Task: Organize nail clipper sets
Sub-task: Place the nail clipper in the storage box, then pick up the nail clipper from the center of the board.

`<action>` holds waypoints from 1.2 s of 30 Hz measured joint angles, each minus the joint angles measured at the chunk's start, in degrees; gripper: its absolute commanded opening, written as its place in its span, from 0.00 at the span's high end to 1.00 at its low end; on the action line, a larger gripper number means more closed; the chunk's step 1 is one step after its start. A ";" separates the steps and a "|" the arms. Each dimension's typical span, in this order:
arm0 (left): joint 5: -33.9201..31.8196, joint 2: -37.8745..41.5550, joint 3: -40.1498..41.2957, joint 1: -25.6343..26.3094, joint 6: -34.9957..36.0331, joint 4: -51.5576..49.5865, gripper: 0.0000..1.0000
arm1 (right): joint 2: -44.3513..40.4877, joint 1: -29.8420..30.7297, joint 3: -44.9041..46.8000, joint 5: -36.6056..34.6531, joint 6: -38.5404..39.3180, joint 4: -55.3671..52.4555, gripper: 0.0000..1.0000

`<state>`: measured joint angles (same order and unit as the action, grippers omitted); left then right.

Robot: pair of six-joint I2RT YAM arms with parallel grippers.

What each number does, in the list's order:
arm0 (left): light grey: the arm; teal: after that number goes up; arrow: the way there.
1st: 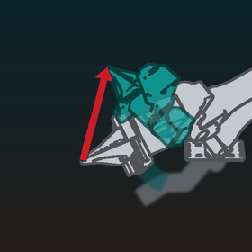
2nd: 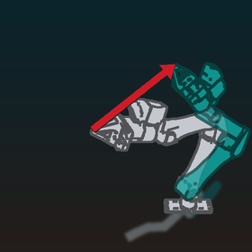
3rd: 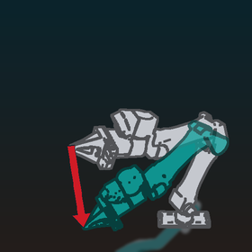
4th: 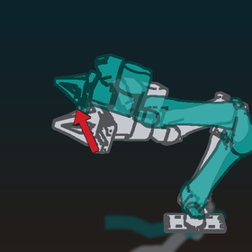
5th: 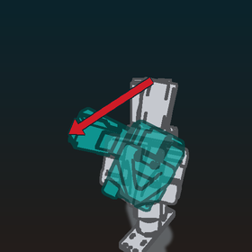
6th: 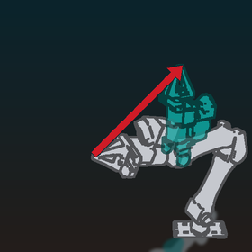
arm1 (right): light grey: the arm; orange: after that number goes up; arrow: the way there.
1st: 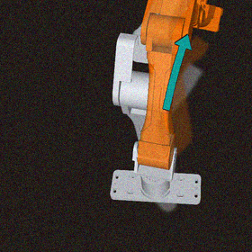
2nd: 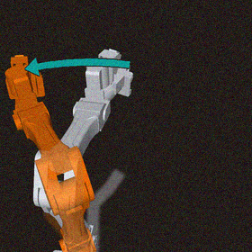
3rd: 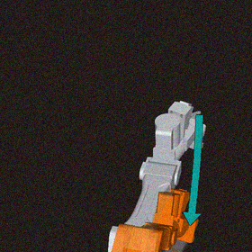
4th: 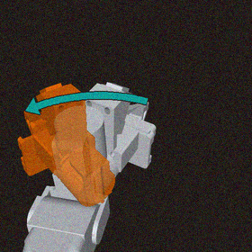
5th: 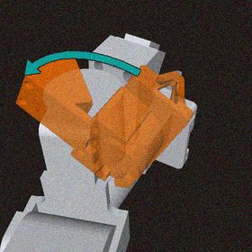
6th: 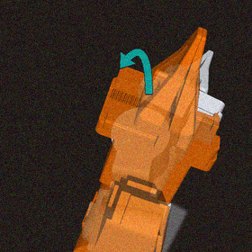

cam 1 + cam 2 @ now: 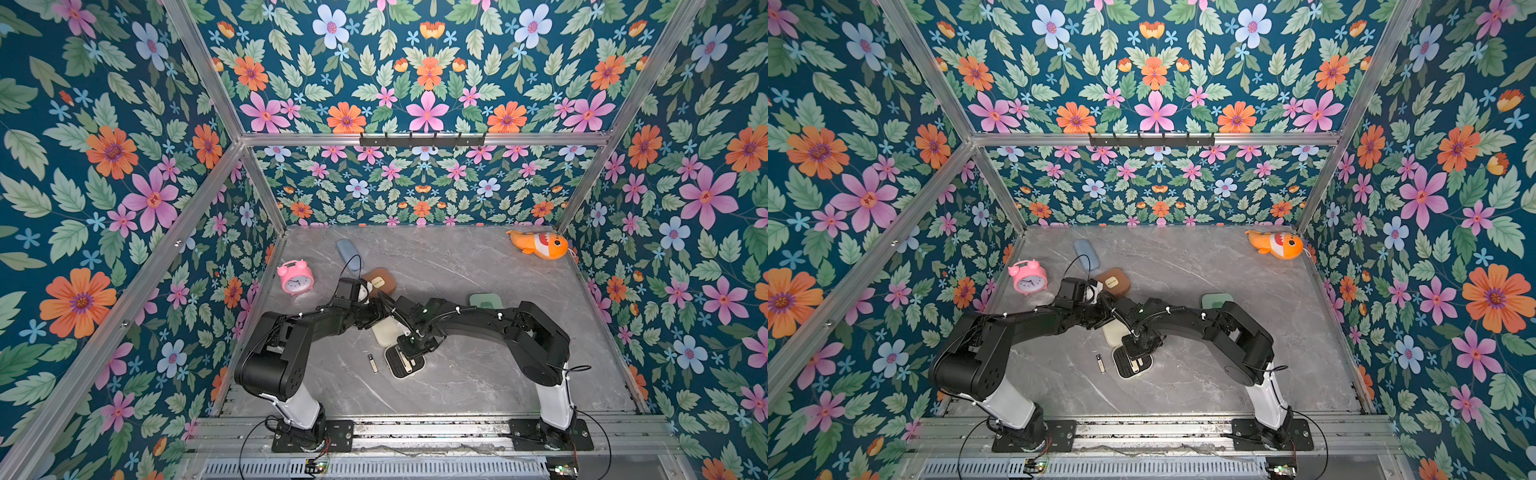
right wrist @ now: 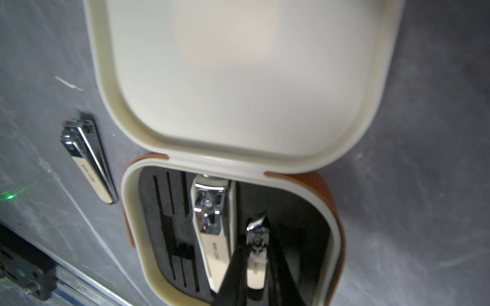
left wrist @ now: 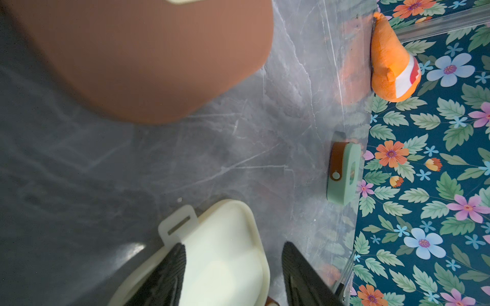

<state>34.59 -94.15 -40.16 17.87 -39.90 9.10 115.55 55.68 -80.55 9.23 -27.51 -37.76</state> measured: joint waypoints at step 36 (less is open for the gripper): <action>-2.43 3.98 -7.80 -7.19 3.82 -10.19 0.35 | 0.24 4.59 -13.99 -6.80 -1.73 -6.08 0.47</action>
<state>32.16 -90.17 -47.97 10.68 -36.07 -1.08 115.79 60.27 -94.54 2.44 -29.23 -43.83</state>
